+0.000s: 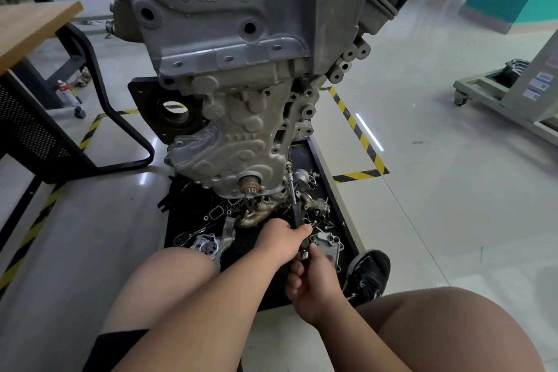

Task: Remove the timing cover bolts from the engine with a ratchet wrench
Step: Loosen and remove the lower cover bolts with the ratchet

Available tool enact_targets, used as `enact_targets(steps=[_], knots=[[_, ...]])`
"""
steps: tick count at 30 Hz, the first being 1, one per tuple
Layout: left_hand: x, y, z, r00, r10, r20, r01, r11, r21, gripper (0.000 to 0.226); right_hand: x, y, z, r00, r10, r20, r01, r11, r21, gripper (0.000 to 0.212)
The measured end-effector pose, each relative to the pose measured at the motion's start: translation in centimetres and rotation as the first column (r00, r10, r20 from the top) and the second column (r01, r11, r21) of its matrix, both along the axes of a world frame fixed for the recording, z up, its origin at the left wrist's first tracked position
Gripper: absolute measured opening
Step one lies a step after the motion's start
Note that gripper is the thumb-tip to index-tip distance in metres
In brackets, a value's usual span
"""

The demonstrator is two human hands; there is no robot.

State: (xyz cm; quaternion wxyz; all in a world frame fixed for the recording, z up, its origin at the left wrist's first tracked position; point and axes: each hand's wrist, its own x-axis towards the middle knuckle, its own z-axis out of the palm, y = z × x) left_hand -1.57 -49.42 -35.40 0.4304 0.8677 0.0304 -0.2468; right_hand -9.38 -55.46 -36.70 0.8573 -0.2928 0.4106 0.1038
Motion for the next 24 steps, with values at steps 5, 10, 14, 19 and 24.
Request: enact_targets(steps=[5,10,14,19,24], knots=[[-0.2,-0.5,0.2,1.0,0.016,0.024,-0.015,1.0,-0.014,0.039,-1.0,0.3,-0.1,0.988,0.073,0.133,0.026,0.78,-0.626,0.011],[-0.3,-0.7,0.2,0.999,0.034,0.022,-0.033,0.998,-0.05,0.036,-1.6,0.4,-0.1,0.952,0.304,-0.023,-0.127,0.326,-0.937,0.032],[-0.1,-0.3,0.0,0.999,0.033,-0.002,-0.033,0.995,-0.089,0.036,-0.8,0.4,-0.3,0.971,0.217,0.097,-0.049,0.582,-0.812,0.029],[-0.2,0.1,0.3,0.986,-0.061,-0.153,0.041,0.99,-0.135,0.042,0.0,-0.1,1.2,0.992,-0.079,0.097,0.078,0.997,0.02,0.045],[0.0,0.0,0.1,0.995,-0.035,-0.094,0.023,0.992,-0.124,0.039,0.0,-0.4,1.9,0.987,-0.138,0.079,0.113,0.958,0.263,0.05]])
